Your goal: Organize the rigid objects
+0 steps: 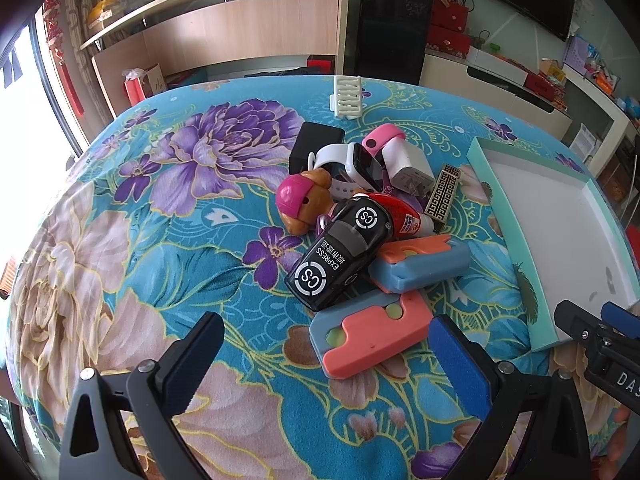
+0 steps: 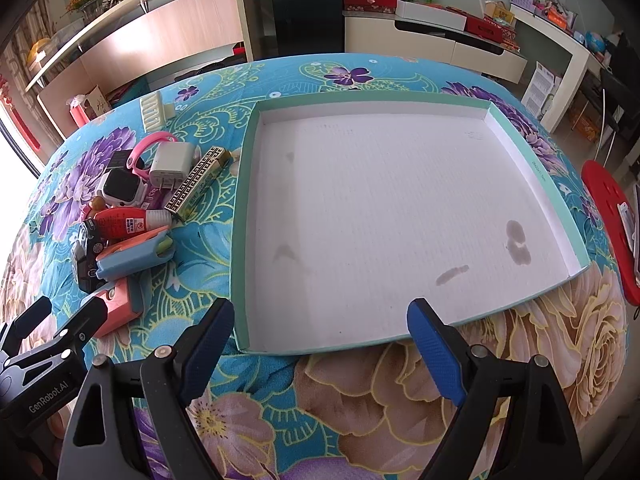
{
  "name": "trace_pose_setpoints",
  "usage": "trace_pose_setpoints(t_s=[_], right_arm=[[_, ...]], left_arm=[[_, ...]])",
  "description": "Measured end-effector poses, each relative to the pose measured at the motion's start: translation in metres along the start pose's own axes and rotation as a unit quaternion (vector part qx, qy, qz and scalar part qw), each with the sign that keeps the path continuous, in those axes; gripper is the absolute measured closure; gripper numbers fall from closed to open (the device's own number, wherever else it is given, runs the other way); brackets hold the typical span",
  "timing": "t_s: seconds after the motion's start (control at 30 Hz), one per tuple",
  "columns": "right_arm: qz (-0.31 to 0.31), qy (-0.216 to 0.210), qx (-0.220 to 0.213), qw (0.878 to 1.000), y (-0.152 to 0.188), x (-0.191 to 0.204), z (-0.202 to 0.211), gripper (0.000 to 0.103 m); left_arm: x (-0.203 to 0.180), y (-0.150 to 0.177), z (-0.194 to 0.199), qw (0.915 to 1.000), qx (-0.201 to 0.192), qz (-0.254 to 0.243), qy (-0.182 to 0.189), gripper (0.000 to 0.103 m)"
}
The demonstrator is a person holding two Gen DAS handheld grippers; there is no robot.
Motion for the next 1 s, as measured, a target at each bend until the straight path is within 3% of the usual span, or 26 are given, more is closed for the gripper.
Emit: trace_pose_setpoints(t_s=[1.0], right_arm=[[0.000, 0.000, 0.001, 1.000, 0.0010, 0.0000, -0.0018, 0.014]], left_arm=[[-0.0005, 0.0014, -0.0008, 1.0000, 0.004, 0.003, 0.002, 0.000]])
Point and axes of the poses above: each gripper's, at about its wrist camera, not at the fingertips, and z roughly against the way its jaws point, x to its left, y to its underside, the point moved 6 cm from there along -z, roughly the way its jaws point, and after that the axes turned 15 degrees about z, right-handed, at the moved point
